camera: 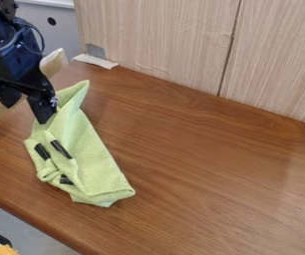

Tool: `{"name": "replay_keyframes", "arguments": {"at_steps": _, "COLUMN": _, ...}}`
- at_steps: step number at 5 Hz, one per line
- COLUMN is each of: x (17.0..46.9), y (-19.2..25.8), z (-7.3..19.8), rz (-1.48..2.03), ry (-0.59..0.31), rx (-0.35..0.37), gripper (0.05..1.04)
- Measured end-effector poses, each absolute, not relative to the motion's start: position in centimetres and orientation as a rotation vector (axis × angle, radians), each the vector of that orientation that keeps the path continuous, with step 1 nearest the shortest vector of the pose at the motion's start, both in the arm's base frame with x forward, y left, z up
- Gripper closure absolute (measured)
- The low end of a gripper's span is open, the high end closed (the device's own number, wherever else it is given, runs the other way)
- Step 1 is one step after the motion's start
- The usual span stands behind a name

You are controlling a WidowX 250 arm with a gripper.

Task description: Unfold the cloth from the bottom left to top right

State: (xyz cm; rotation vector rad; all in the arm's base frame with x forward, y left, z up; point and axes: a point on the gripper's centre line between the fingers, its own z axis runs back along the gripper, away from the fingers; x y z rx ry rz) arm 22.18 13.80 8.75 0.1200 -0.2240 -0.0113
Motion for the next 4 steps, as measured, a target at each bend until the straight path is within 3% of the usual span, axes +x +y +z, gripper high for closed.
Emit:
{"name": "replay_keyframes", "arguments": {"at_steps": 2, "x": 22.6, "y": 12.9, "z": 7.2, "rz": 0.038, "ry": -0.187, "rx": 0.093, "gripper": 0.083}}
{"name": "replay_keyframes", "arguments": {"at_steps": 4, "x": 23.7, "y": 11.7, "z": 3.6, "rz": 0.092, "ry": -0.132, "rx": 0.040, "gripper": 0.083}}
